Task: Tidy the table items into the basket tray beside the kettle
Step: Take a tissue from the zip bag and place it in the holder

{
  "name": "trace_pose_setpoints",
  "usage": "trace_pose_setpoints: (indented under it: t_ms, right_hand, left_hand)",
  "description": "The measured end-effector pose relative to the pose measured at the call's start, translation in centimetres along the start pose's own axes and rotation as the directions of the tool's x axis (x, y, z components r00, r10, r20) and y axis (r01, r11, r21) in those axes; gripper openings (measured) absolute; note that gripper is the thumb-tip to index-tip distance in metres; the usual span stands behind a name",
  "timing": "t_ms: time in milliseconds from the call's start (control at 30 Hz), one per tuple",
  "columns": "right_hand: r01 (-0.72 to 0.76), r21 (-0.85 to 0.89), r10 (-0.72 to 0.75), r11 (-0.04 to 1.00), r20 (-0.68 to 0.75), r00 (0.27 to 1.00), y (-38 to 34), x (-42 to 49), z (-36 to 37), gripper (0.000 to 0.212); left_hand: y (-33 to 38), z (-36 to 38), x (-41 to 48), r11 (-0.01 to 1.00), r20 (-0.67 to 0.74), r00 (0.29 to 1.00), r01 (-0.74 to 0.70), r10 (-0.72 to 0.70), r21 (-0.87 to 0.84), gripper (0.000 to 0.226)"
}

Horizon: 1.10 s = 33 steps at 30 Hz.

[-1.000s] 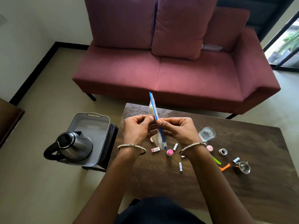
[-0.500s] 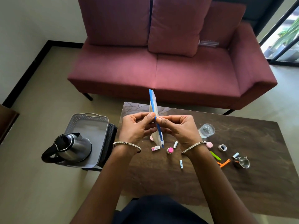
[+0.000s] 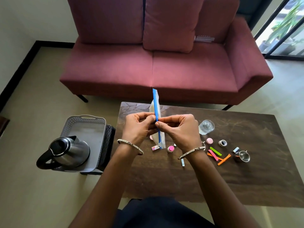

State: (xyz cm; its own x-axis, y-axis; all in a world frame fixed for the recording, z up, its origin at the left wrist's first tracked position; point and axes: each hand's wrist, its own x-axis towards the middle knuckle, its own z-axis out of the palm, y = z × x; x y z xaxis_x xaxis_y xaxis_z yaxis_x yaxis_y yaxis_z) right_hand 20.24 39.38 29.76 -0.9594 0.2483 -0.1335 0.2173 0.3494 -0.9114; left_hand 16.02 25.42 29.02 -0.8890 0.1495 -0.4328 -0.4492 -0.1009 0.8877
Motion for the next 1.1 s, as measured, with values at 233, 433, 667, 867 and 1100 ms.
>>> trace_pose_setpoints:
  t_ms: [233,433,667,867,1100]
  right_hand:
    - [-0.024,-0.044,0.023,0.999,-0.034,0.999,0.1,-0.3,0.1,0.020]
    - [-0.131,0.102,0.130,0.986,0.020,0.991,0.2,-0.3,-0.5,0.016]
    - [-0.021,-0.131,0.001,0.991,-0.150,0.989,0.1,-0.4,0.0,0.006]
    - [-0.033,-0.041,0.032,0.999,-0.036,0.999,0.4,0.2,-0.9,0.007]
    - [-0.105,0.066,0.107,0.992,-0.026,0.994,1.0,0.8,-1.6,0.005]
  left_hand:
    - [-0.5,-0.1,0.2,0.999,0.016,0.999,0.028,-0.028,-0.022,0.011]
    - [-0.6,-0.1,0.4,1.000,0.034,0.999,0.022,-0.022,0.021,0.011]
    - [-0.5,1.3,-0.2,1.000,0.011,1.000,0.009,-0.009,-0.001,0.003]
    - [-0.4,0.8,0.5,0.999,0.077,0.997,-0.029,0.026,0.034,0.014]
    - [-0.2,0.7,1.1,1.000,0.107,0.994,-0.014,0.016,-0.017,0.004]
